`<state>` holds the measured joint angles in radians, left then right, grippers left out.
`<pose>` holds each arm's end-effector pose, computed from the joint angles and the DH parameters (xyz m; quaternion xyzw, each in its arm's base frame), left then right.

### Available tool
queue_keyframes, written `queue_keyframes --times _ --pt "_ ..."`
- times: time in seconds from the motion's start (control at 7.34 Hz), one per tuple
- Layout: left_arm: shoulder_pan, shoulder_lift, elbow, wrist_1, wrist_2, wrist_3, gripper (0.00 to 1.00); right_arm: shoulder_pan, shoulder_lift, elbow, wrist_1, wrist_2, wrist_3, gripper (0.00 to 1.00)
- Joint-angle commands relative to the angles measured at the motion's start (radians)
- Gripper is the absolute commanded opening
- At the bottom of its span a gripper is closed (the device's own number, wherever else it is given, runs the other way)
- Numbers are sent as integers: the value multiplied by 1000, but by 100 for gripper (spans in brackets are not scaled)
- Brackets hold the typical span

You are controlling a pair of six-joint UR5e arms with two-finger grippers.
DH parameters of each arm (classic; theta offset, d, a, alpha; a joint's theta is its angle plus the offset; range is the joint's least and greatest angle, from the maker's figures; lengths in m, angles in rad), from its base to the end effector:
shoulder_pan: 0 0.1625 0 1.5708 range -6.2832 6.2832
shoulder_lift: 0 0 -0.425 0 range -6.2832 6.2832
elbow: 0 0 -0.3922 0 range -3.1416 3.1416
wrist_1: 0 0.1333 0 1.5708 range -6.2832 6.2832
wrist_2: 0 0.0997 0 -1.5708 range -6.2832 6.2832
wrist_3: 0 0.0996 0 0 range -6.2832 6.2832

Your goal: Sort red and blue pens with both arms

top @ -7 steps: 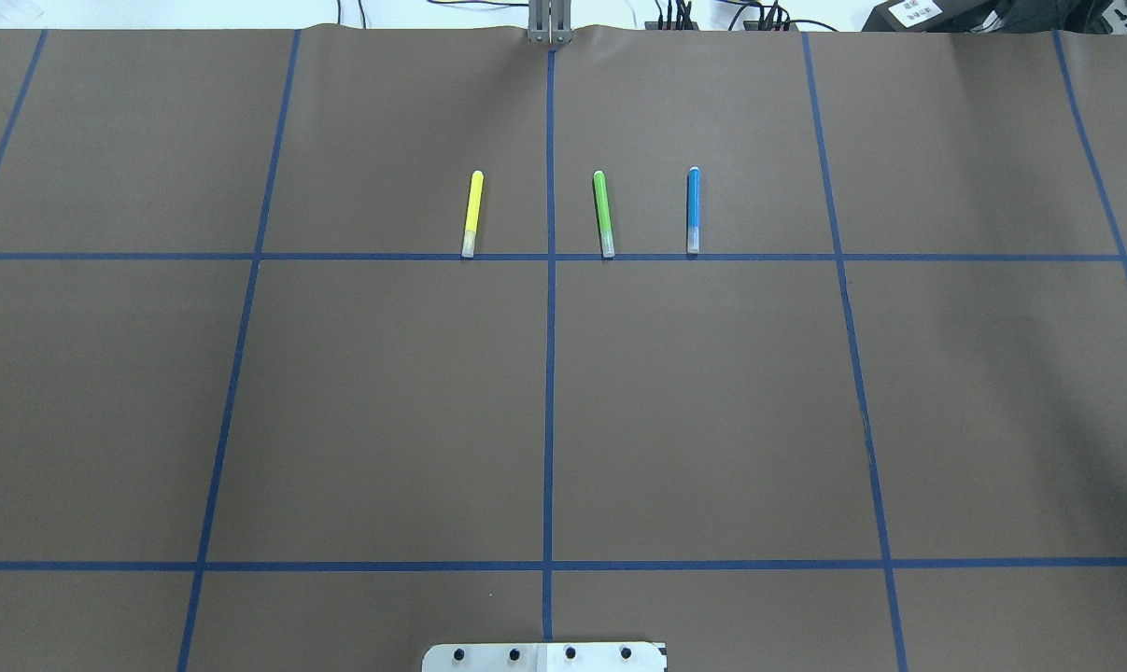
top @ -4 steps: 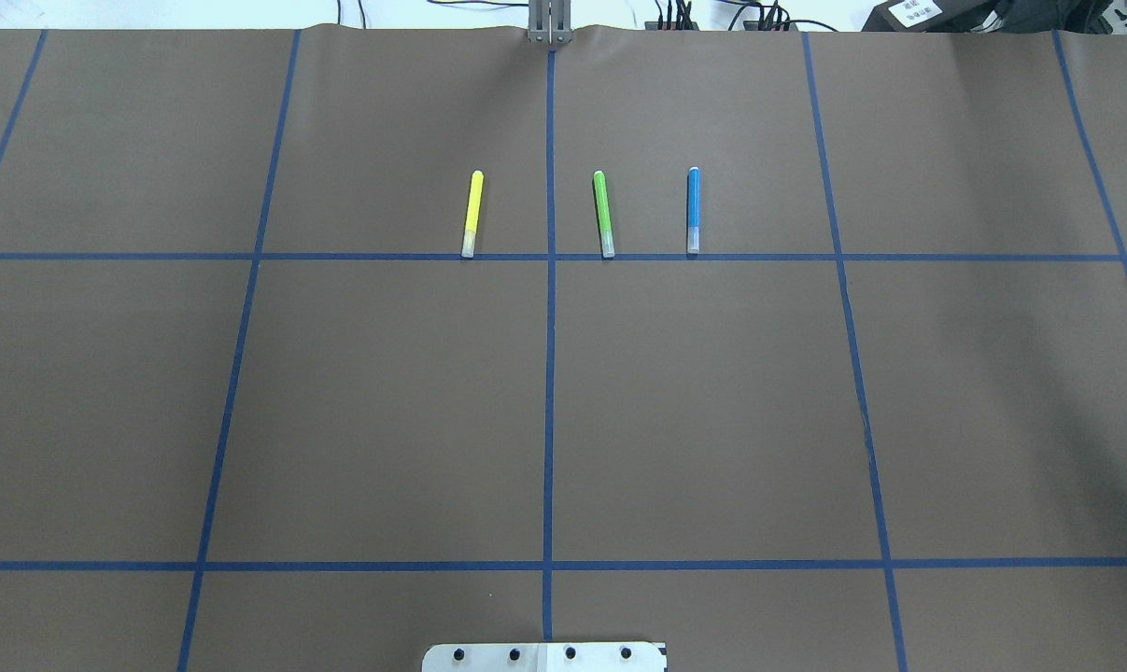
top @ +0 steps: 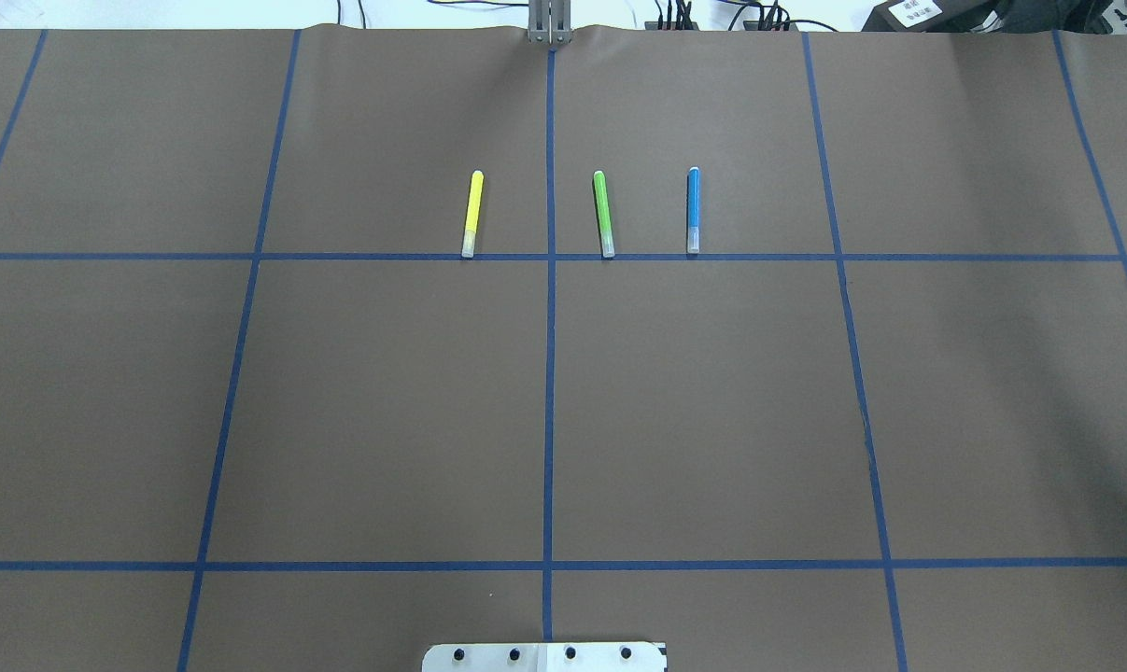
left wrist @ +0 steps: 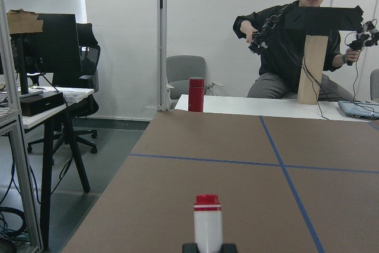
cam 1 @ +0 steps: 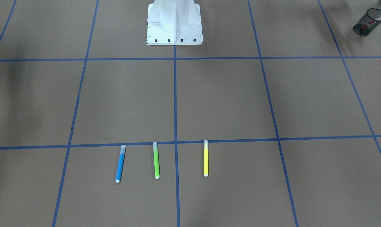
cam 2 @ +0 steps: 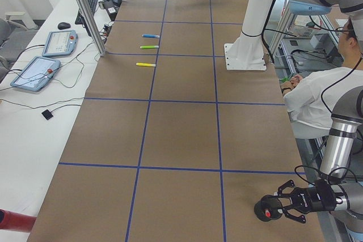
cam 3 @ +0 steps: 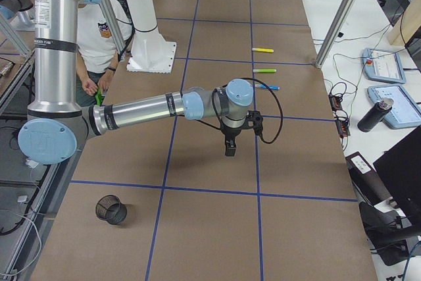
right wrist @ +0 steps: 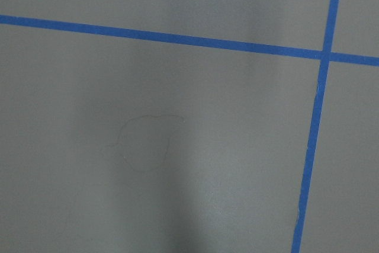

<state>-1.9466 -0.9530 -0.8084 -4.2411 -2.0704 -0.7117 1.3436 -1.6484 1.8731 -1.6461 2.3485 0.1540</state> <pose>-0.0575 0.0875 0.8225 0.5414 0.2921 -0.2734 0.7395 -0.0415 -0.4610 0.5542 -0.0038 -0.3843 -0.0620 0.9211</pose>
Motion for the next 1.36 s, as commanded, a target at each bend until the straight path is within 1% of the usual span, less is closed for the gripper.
queue_keyframes --times 0.0,0.14,0.27,0.54,0.82,0.95,1.09,1.23 --pt "2 0 -2 -2 -14 -2 100 0 -1 4 -1 0 1 100" --pt "3 -1 -6 7 -37 -9 100 0 1 9 -1 0 1 100" --pt "3 -4 -70 71 -86 -15 100 2 2 11 -1 -2 1 100" --pt "-17 -1 -283 374 -265 -21 100 2 1 21 -1 -9 2 100" --pt "-61 -18 -456 635 -467 -55 99 2 -1 31 -1 -9 2 100" --pt "-83 -62 -507 759 -532 -57 99 2 2 29 -1 -9 2 100" --pt "-78 -128 -528 894 -559 -52 99 2 5 29 -3 -11 2 100" --pt "-43 -179 -528 991 -565 -45 98 2 7 31 -1 -11 4 100"
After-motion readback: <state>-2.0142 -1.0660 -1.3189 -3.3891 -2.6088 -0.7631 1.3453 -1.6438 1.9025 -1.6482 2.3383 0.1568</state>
